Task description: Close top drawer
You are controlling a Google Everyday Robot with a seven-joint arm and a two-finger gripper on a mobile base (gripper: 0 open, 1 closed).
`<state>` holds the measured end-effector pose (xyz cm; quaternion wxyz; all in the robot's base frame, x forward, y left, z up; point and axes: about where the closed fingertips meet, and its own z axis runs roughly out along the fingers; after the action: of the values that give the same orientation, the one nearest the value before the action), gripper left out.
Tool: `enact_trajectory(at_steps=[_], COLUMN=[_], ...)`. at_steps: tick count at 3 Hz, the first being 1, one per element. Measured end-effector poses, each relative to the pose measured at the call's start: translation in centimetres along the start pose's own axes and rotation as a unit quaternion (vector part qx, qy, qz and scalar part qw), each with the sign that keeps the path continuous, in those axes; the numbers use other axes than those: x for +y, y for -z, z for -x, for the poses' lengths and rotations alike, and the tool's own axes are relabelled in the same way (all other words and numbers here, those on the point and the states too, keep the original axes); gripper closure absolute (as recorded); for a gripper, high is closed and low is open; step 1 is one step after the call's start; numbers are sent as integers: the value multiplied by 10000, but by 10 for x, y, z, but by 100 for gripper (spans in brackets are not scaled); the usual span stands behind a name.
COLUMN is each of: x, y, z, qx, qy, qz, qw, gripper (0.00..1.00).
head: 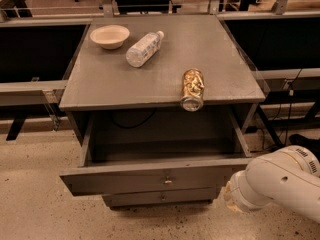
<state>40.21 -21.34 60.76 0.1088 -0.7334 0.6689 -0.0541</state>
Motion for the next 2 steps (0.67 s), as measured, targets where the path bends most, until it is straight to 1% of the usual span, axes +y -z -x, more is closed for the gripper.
enact_trajectory(at_steps=[1, 2], x=[0, 0], y=[0, 0], z=[0, 0], qx=[0, 0], qy=[0, 0], qz=[0, 0], qw=[10000, 10000], gripper=[11, 0])
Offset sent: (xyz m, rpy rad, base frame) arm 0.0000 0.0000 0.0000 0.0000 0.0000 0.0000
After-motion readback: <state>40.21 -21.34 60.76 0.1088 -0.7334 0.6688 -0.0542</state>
